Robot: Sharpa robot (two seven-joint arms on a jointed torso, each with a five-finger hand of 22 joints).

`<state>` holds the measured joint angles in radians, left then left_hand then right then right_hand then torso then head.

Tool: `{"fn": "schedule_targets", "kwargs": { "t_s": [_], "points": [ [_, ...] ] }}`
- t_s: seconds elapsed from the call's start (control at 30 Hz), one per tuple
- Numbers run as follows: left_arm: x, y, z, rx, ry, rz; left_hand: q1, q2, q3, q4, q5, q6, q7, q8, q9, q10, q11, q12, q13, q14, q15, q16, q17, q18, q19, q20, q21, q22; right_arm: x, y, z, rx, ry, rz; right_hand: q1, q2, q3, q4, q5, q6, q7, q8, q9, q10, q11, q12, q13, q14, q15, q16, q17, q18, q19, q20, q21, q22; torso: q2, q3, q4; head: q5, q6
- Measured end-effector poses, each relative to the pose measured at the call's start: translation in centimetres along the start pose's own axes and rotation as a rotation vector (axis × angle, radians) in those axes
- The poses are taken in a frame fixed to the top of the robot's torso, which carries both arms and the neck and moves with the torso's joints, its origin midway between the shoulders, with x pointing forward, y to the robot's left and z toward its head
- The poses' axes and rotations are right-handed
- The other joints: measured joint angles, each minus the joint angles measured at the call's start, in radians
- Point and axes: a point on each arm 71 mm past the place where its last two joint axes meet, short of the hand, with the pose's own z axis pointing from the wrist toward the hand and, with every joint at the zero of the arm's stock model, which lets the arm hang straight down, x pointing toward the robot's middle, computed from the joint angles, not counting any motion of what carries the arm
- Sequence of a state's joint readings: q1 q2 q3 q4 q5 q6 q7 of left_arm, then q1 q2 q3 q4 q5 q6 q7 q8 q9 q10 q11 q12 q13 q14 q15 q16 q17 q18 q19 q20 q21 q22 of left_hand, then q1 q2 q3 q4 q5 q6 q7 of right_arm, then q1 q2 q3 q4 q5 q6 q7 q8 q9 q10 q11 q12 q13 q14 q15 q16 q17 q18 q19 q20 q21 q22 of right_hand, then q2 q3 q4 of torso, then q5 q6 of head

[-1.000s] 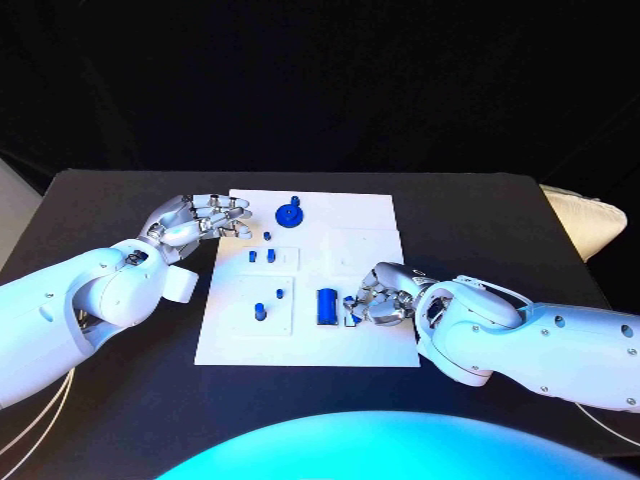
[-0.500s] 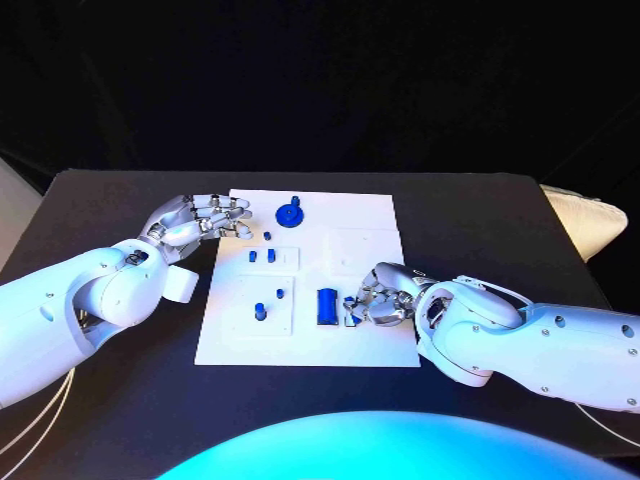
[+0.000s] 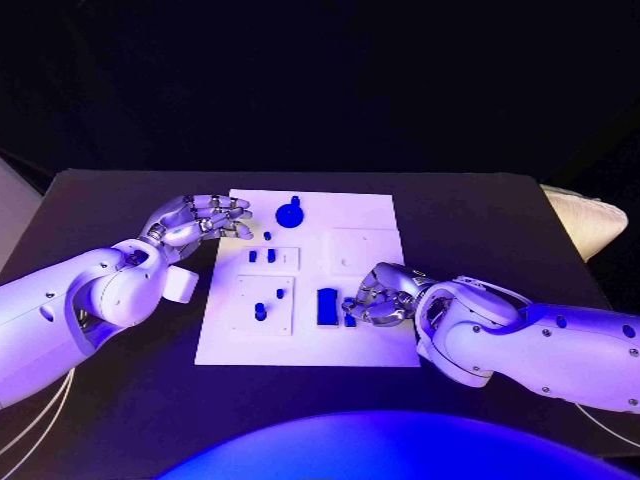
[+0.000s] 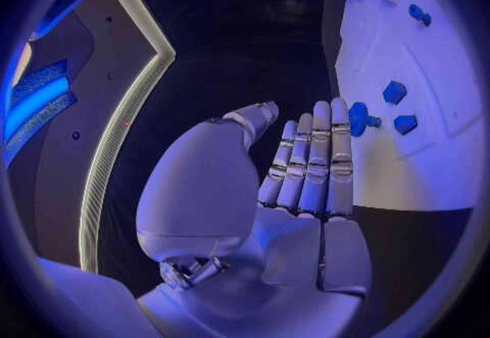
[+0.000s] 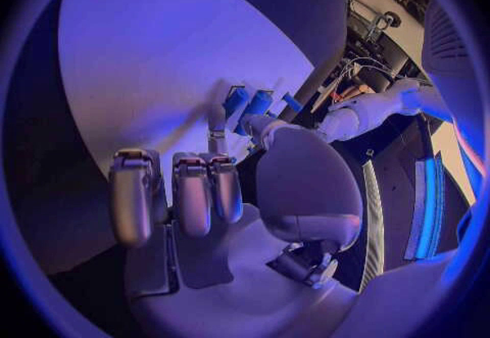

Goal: Assemble the parts on the task board

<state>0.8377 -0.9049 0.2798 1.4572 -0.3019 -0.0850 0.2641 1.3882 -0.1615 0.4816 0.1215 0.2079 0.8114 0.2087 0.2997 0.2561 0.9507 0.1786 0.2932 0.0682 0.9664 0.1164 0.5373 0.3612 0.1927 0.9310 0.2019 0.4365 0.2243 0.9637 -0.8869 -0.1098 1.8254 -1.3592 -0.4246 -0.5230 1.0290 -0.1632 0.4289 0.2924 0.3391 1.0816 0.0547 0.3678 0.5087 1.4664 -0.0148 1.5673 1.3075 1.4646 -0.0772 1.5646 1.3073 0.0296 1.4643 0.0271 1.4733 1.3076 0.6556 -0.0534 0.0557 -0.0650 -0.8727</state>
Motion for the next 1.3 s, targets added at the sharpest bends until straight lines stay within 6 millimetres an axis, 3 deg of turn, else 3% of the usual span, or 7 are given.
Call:
{"fn": "schedule_targets", "kwargs": {
  "t_s": [0.33, 0.4, 0.53, 0.63, 0.77, 1.3],
  "points": [
    [0.0, 0.0, 0.0, -0.001, 0.0, 0.0, 0.0, 0.0, 0.0, 0.0, 0.0, 0.0, 0.0, 0.0, -0.001, 0.0, 0.0, 0.0, 0.0, 0.0, 0.0, 0.0, 0.0, 0.0, 0.0, 0.0, 0.0, 0.0, -0.1, -0.4, -0.1, 0.005, -0.003, 0.001, -0.006, -0.006, -0.008, -0.008, 0.0, 0.0, 0.0, 0.0, -0.002, 0.0, 0.0, 0.0, 0.0, 0.0, 0.0, 0.0, 0.0, 0.0, 0.0, 0.0, 0.0, 0.0, 0.0, -0.0004, 0.0, -0.002, 0.0],
    [0.0, 0.1, 0.0, -0.002, 0.0, -0.001, 0.0, 0.0, 0.0, 0.0, 0.0, 0.0, 0.0, 0.0, -0.001, 0.0, 0.0, 0.0, 0.0, 0.0, 0.0, 0.0, 0.0, 0.0, 0.0, 0.0, 0.0, 0.0, -0.2, -0.6, -0.1, 0.006, -0.004, 0.001, 0.01, -0.02, -0.015, -0.017, -0.027, 0.0, 0.0, 0.0, 0.0, 0.0, 0.0, 0.0, 0.0, 0.0, 0.0, 0.0, 0.0, 0.0, 0.0, 0.0, -0.002, 0.0, 0.0, -0.0005, 0.0, -0.002, 0.0],
    [0.0, 0.1, 0.0, -0.002, 0.0, -0.001, 0.0, 0.0, 0.0, 0.0, 0.0, 0.0, 0.0, 0.0, -0.001, 0.0, 0.0, 0.0, 0.0, 0.0, 0.0, 0.0, 0.0, 0.0, 0.0, 0.0, 0.0, 0.0, -0.4, -1.1, -0.3, 0.005, 0.0, 0.001, 0.057, -0.063, -0.034, -0.046, -0.134, 0.0, 0.0, 0.0, 0.001, 0.0, 0.0, 0.0, 0.0, 0.0, 0.0, 0.0, 0.0, 0.0, 0.0, 0.0, -0.012, 0.0, 0.0, -0.0005, 0.0, 0.0, 0.0],
    [0.0, 0.1, 0.0, -0.003, 0.0, -0.001, 0.0, 0.0, 0.0, 0.0, 0.0, 0.0, 0.0, 0.0, -0.001, 0.0, 0.0, 0.0, 0.0, 0.0, 0.0, 0.0, 0.0, 0.0, 0.0, 0.0, 0.0, -0.001, -0.5, -1.2, -0.4, -0.003, 0.008, 0.002, 0.103, -0.06, -0.081, -0.05, -0.21, 0.0, 0.0, 0.0, 0.001, 0.0, 0.0, 0.0, 0.0, 0.0, 0.0, 0.0, 0.0, 0.0, 0.0, 0.0, -0.013, 0.0, 0.0, -0.0004, -0.0002, 0.0, 0.0],
    [0.0, 0.1, 0.0, -0.004, -0.001, -0.001, 0.0, 0.0, 0.0, 0.0, 0.0, 0.0, 0.0, 0.0, -0.001, 0.0, 0.0, 0.0, 0.0, 0.0, 0.0, 0.0, 0.0, 0.0, 0.0, 0.0, 0.0, -0.001, -0.5, -1.3, -0.6, -0.016, 0.017, 0.006, 0.149, -0.046, -0.148, -0.036, -0.265, 0.0, 0.0, 0.0, -0.003, 0.0, 0.0, 0.0, 0.0, 0.0, 0.0, 0.0, 0.001, 0.0, 0.0, 0.0, -0.013, 0.0, 0.0, 0.0001, -0.0005, 0.001, 0.0],
    [0.0, 0.2, -0.1, -0.007, -0.001, -0.002, 0.0, 0.0, 0.003, 0.003, 0.0, 0.0, 0.0, 0.0, -0.001, -0.004, -0.004, 0.0, 0.0, 0.0, 0.0, -0.004, 0.001, 0.0, 0.0, 0.0, 0.0, -0.002, -0.4, -1.3, -0.3, -0.031, 0.033, 0.01, 0.168, -0.027, -0.181, -0.015, -0.272, 0.0, 0.0, 0.0, -0.005, 0.0, 0.0, 0.0, 0.001, 0.0, 0.0, 0.0, 0.001, 0.0, 0.0, 0.0, -0.013, 0.0, 0.0, -0.0005, 0.0007, -0.001, 0.0]
  ]
}}
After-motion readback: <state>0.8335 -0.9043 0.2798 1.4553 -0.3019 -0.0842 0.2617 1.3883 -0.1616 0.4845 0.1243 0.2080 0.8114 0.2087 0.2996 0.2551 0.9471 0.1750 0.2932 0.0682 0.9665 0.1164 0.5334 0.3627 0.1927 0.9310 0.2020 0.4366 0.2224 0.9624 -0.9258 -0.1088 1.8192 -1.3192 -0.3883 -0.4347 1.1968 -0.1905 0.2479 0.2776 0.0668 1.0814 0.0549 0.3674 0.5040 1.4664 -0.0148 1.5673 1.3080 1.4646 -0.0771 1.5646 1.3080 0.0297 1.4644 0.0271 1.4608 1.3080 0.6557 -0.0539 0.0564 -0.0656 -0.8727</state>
